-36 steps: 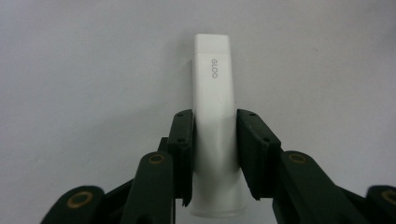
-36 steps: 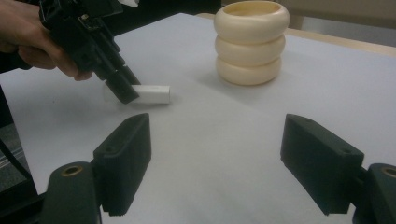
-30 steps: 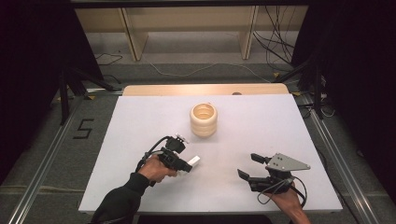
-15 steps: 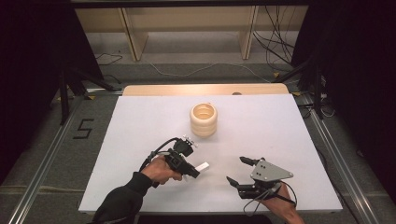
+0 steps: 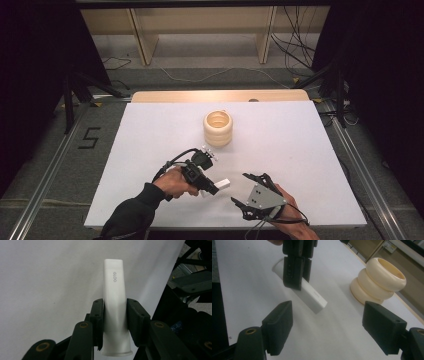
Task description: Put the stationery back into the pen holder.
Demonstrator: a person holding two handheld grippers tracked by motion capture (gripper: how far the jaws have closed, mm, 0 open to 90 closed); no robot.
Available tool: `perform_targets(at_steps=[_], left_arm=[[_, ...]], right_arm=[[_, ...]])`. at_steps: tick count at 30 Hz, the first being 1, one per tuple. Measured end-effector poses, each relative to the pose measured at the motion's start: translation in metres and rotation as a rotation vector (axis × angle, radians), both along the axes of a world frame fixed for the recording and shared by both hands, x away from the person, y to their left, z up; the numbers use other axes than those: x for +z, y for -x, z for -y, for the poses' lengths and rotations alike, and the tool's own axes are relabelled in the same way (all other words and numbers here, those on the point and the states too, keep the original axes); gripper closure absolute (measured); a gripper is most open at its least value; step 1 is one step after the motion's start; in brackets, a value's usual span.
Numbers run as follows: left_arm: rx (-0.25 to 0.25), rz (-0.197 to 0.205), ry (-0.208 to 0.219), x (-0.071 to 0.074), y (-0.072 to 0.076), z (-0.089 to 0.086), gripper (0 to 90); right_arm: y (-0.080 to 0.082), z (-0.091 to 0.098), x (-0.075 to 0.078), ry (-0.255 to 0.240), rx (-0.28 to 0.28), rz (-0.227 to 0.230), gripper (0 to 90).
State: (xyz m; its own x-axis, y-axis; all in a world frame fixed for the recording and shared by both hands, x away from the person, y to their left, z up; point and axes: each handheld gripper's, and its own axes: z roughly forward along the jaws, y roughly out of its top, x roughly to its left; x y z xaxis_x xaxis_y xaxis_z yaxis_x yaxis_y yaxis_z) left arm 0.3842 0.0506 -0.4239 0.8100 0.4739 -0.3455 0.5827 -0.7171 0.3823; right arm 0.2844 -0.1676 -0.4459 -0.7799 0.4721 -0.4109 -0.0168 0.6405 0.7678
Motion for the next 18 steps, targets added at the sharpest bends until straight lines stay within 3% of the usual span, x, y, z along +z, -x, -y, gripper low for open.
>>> perform_targets(at_steps=[11, 15, 18], left_arm=[[-0.043, -0.011, 0.004, 0.006, 0.003, 0.009, 67.7], [-0.056, -0.013, 0.008, 0.008, 0.005, 0.011, 67.7], [-0.063, -0.012, 0.009, 0.010, 0.006, 0.012, 67.7]], right_arm=[[0.009, -0.018, -0.013, 0.192, 0.030, 0.140, 28.5], [0.011, -0.024, -0.017, 0.240, 0.043, 0.187, 30.2], [0.012, -0.028, -0.019, 0.272, 0.054, 0.250, 33.0]])
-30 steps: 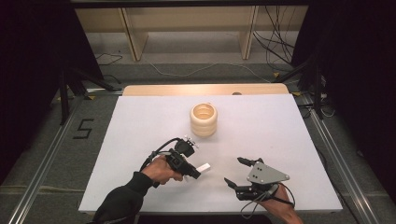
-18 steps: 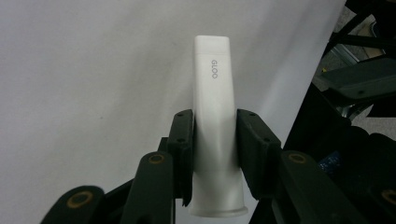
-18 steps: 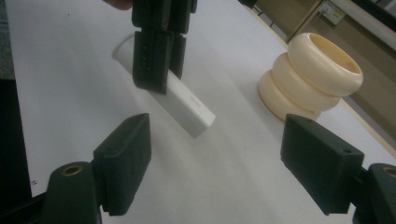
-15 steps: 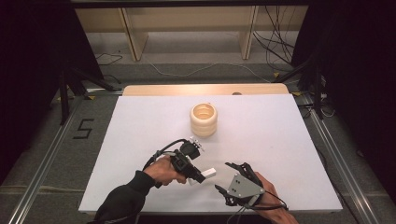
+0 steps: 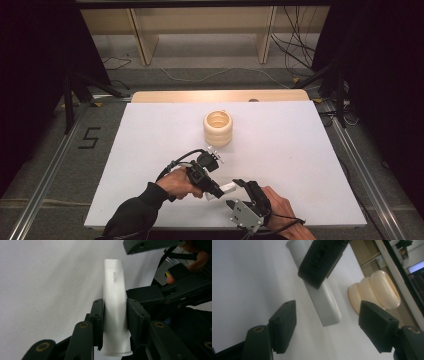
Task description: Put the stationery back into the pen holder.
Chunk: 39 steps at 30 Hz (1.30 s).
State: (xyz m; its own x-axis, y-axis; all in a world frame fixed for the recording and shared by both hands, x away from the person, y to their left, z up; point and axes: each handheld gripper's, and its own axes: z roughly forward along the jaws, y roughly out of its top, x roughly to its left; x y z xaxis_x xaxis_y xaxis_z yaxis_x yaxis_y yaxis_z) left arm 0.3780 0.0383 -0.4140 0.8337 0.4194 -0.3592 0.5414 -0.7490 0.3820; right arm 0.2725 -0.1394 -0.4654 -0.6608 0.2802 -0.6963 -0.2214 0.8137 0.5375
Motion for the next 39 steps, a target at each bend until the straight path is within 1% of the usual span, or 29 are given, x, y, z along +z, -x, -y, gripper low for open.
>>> perform_targets(at_steps=[1, 2, 3, 6, 10, 11, 13, 18, 19, 22, 23, 27, 28, 31, 34, 37, 38, 39], left_arm=[[0.002, -0.003, 0.001, 0.001, 0.000, 0.001, 67.7], [-0.002, -0.002, 0.003, 0.000, 0.001, 0.001, 67.7], [-0.004, -0.002, 0.003, 0.001, 0.001, 0.002, 67.7], [-0.008, -0.006, 0.000, 0.001, 0.001, 0.003, 67.7], [-0.005, -0.007, -0.001, 0.001, 0.001, 0.004, 67.7], [-0.004, -0.009, -0.003, 0.001, 0.000, 0.005, 67.7], [-0.006, -0.013, -0.002, 0.001, 0.000, 0.005, 67.7], [-0.007, -0.020, -0.002, 0.000, 0.001, 0.006, 67.6], [-0.007, -0.021, -0.004, 0.000, 0.001, 0.006, 67.7], [-0.009, -0.022, -0.004, -0.001, 0.000, 0.006, 67.6], [-0.010, -0.024, -0.005, -0.001, 0.000, 0.007, 67.7], [-0.010, -0.030, -0.003, -0.001, 0.000, 0.006, 67.6], [-0.010, -0.031, -0.003, -0.001, 0.000, 0.006, 67.6], [-0.012, -0.032, -0.002, -0.001, 0.001, 0.007, 67.6], [-0.012, -0.030, -0.004, 0.000, 0.001, 0.007, 67.6], [-0.021, -0.042, -0.009, -0.002, 0.001, 0.006, 67.5], [-0.020, -0.045, -0.008, -0.002, 0.001, 0.006, 67.4], [-0.014, -0.049, -0.001, -0.002, 0.000, 0.006, 67.3]], right_arm=[[0.002, -0.001, -0.001, 0.012, -0.001, -0.002, 34.1], [0.002, -0.002, -0.001, 0.021, 0.006, 0.007, 35.1], [0.002, -0.002, -0.001, 0.035, 0.015, 0.031, 36.2], [0.003, -0.005, -0.003, 0.067, 0.021, 0.070, 39.3], [0.006, -0.007, -0.005, 0.084, 0.017, 0.100, 44.9], [0.005, -0.007, -0.005, 0.099, 0.024, 0.117, 46.2], [0.006, -0.008, -0.006, 0.116, 0.025, 0.130, 48.6], [0.007, -0.011, -0.008, 0.125, 0.033, 0.139, 53.8], [0.007, -0.011, -0.008, 0.124, 0.026, 0.139, 54.8], [0.008, -0.012, -0.008, 0.143, 0.028, 0.153, 57.9], [0.008, -0.012, -0.008, 0.149, 0.038, 0.155, 58.9], [0.008, -0.013, -0.010, 0.166, 0.041, 0.156, 62.1], [0.008, -0.013, -0.010, 0.173, 0.041, 0.165, 63.3], [0.009, -0.014, -0.011, 0.182, 0.044, 0.168, 65.9], [0.009, -0.014, -0.011, 0.194, 0.063, 0.158, 68.2], [0.011, -0.015, -0.012, 0.205, 0.072, 0.160, 69.3], [0.011, -0.015, -0.013, 0.201, 0.076, 0.165, 69.5], [0.011, -0.015, -0.013, 0.202, 0.079, 0.157, 69.8]])
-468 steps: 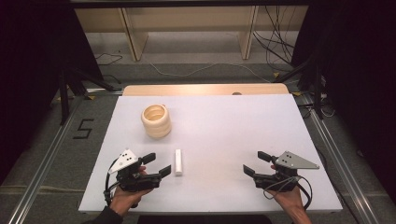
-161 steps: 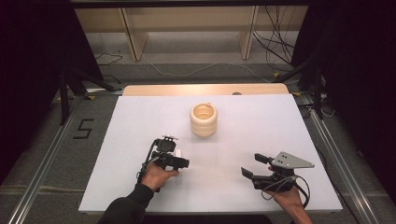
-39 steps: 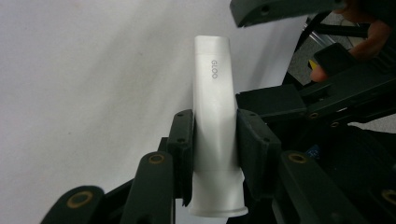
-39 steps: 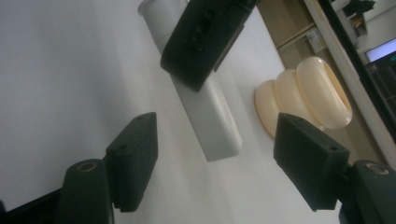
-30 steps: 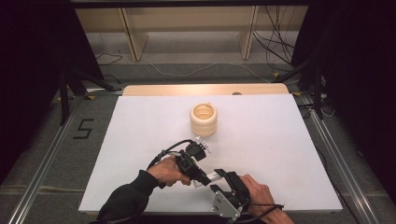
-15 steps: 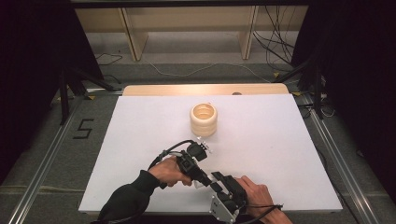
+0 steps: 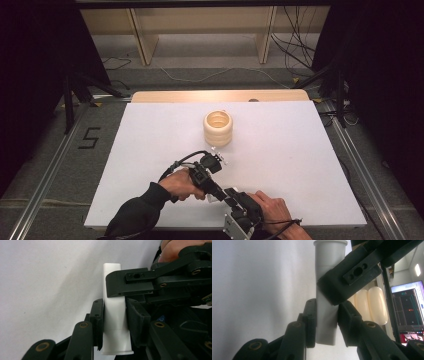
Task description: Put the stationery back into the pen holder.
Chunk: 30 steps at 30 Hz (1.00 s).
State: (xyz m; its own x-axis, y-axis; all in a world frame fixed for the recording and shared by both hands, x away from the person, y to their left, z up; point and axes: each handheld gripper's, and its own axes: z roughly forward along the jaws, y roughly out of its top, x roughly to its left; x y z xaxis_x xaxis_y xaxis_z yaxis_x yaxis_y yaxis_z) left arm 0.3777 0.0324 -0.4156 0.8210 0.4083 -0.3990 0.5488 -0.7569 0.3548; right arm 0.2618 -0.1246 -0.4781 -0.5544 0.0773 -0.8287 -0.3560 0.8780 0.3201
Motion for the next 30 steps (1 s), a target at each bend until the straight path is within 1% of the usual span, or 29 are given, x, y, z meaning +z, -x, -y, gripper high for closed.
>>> perform_targets(at_steps=[1, 3, 4, 5, 6, 7, 8, 10, 11, 12, 14, 15, 17, 18, 19, 20, 21, 23, 24, 25, 26, 27, 29, 30], left_arm=[[0.005, -0.002, 0.005, 0.000, 0.000, -0.001, 67.0], [-0.008, -0.008, 0.003, 0.002, 0.000, -0.001, 65.8], [-0.016, -0.006, 0.006, 0.004, 0.001, -0.003, 63.1], [-0.011, -0.001, 0.014, 0.007, 0.001, -0.005, 56.6], [0.005, 0.004, 0.028, 0.010, 0.001, -0.008, 53.5], [0.008, 0.011, 0.038, 0.014, 0.000, -0.012, 50.4], [0.027, 0.013, 0.053, 0.018, 0.000, -0.016, 46.1], [0.042, 0.029, 0.074, 0.024, -0.001, -0.025, 40.8], [0.057, 0.040, 0.085, 0.026, 0.000, -0.028, 37.8], [0.085, 0.045, 0.103, 0.028, 0.001, -0.032, 34.7], [0.105, 0.060, 0.127, 0.031, 0.000, -0.039, 30.9], [0.109, 0.068, 0.145, 0.032, 0.000, -0.043, 28.6], [0.113, 0.082, 0.171, 0.033, 0.000, -0.052, 26.6], [0.129, 0.099, 0.182, 0.032, 0.001, -0.055, 25.6], [0.147, 0.121, 0.192, 0.032, 0.001, -0.058, 24.9], [0.167, 0.148, 0.207, 0.031, 0.002, -0.062, 24.6], [0.189, 0.185, 0.230, 0.030, 0.003, -0.066, 24.5], [0.224, 0.231, 0.254, 0.027, 0.004, -0.074, 24.3], [0.248, 0.263, 0.267, 0.025, 0.005, -0.078, 24.1], [0.264, 0.286, 0.282, 0.024, 0.006, -0.083, 23.9], [0.290, 0.303, 0.306, 0.021, 0.007, -0.088, 23.8], [0.308, 0.325, 0.320, 0.019, 0.008, -0.092, 23.8], [0.339, 0.376, 0.348, 0.015, 0.012, -0.099, 23.4], [0.351, 0.391, 0.363, 0.013, 0.013, -0.102, 22.5]], right_arm=[[0.000, 0.000, 0.000, 0.002, -0.003, 0.004, 70.7], [-0.001, 0.002, 0.001, -0.010, 0.006, -0.007, 71.2], [0.000, 0.002, 0.001, -0.010, 0.011, -0.010, 71.2], [0.001, 0.002, 0.001, 0.006, 0.000, -0.001, 71.3], [0.001, 0.002, -0.001, 0.020, 0.007, -0.009, 71.3], [0.000, 0.002, -0.002, 0.030, 0.012, -0.009, 71.3], [0.001, 0.002, -0.003, 0.034, 0.011, -0.011, 71.3], [0.000, 0.003, -0.003, 0.043, 0.013, -0.023, 71.3], [0.000, 0.003, -0.003, 0.036, 0.006, -0.016, 71.4], [-0.001, 0.004, -0.002, 0.025, 0.002, -0.019, 71.4], [-0.004, 0.006, 0.000, 0.023, 0.009, -0.031, 71.3], [-0.005, 0.007, 0.000, 0.009, -0.008, -0.032, 71.3], [-0.008, 0.010, 0.003, -0.013, -0.018, -0.050, 71.3], [-0.009, 0.012, 0.004, -0.026, -0.026, -0.060, 71.3], [-0.011, 0.013, 0.005, -0.046, -0.033, -0.071, 71.3], [-0.013, 0.015, 0.007, -0.067, -0.033, -0.096, 71.3], [-0.016, 0.017, 0.010, -0.079, -0.030, -0.107, 71.3], [-0.019, 0.020, 0.012, -0.153, -0.082, -0.165, 71.3], [-0.021, 0.022, 0.014, -0.185, -0.091, -0.180, 71.3], [-0.025, 0.024, 0.016, -0.204, -0.089, -0.201, 71.3], [-0.027, 0.026, 0.018, -0.231, -0.101, -0.228, 71.3], [-0.029, 0.028, 0.019, -0.268, -0.121, -0.254, 71.3], [-0.035, 0.031, 0.023, -0.326, -0.133, -0.299, 71.3], [-0.038, 0.032, 0.024, -0.346, -0.137, -0.314, 71.3]])
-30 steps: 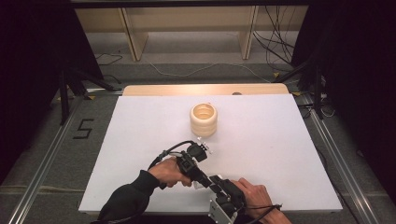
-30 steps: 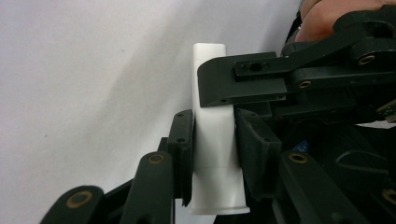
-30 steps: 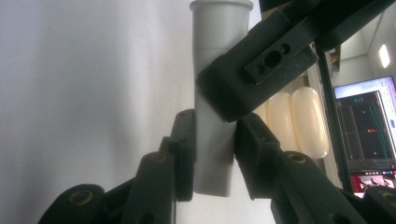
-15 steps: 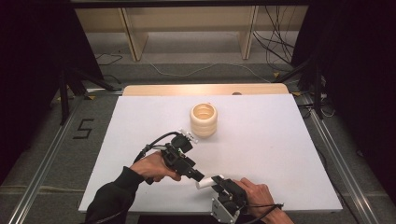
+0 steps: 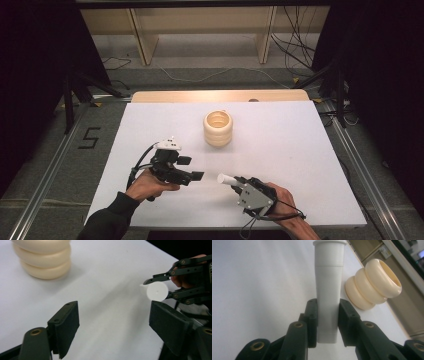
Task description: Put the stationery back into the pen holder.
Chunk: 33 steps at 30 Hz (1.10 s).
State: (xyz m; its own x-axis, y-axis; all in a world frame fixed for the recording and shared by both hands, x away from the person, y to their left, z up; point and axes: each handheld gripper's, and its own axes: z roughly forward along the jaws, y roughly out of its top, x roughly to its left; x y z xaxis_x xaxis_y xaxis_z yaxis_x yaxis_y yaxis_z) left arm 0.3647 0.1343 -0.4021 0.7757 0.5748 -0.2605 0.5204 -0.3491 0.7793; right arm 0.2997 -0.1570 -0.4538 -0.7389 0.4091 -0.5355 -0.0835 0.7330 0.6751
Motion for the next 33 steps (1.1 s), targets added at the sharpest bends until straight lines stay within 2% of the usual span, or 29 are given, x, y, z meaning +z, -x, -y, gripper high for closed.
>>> perform_targets(at_steps=[2, 11, 14, 16, 18, 22, 29, 33], left_arm=[[0.018, 0.017, 0.016, -0.004, 0.002, -0.004, 21.7], [0.095, 0.140, 0.027, -0.018, 0.016, -0.011, 20.5], [0.118, 0.163, 0.043, -0.022, 0.019, -0.014, 20.0], [0.133, 0.187, 0.035, -0.024, 0.022, -0.016, 19.6], [0.145, 0.200, 0.044, -0.026, 0.024, -0.018, 19.4], [0.171, 0.214, 0.055, -0.031, 0.027, -0.022, 19.1], [0.210, 0.251, 0.085, -0.030, 0.032, -0.030, 18.6], [0.206, 0.251, 0.083, -0.031, 0.034, -0.033, 18.0]], right_arm=[[-0.004, 0.002, 0.002, -0.039, -0.020, -0.034, 71.3], [-0.027, 0.009, 0.012, -0.231, -0.052, -0.170, 71.2], [-0.033, 0.010, 0.015, -0.273, -0.064, -0.199, 71.2], [-0.037, 0.011, 0.017, -0.300, -0.072, -0.222, 71.2], [-0.041, 0.012, 0.020, -0.329, -0.076, -0.239, 71.2], [-0.048, 0.011, 0.024, -0.358, -0.088, -0.248, 71.2], [-0.058, 0.008, 0.028, -0.401, -0.097, -0.263, 71.2], [-0.064, 0.008, 0.031, -0.426, -0.104, -0.277, 71.2]])
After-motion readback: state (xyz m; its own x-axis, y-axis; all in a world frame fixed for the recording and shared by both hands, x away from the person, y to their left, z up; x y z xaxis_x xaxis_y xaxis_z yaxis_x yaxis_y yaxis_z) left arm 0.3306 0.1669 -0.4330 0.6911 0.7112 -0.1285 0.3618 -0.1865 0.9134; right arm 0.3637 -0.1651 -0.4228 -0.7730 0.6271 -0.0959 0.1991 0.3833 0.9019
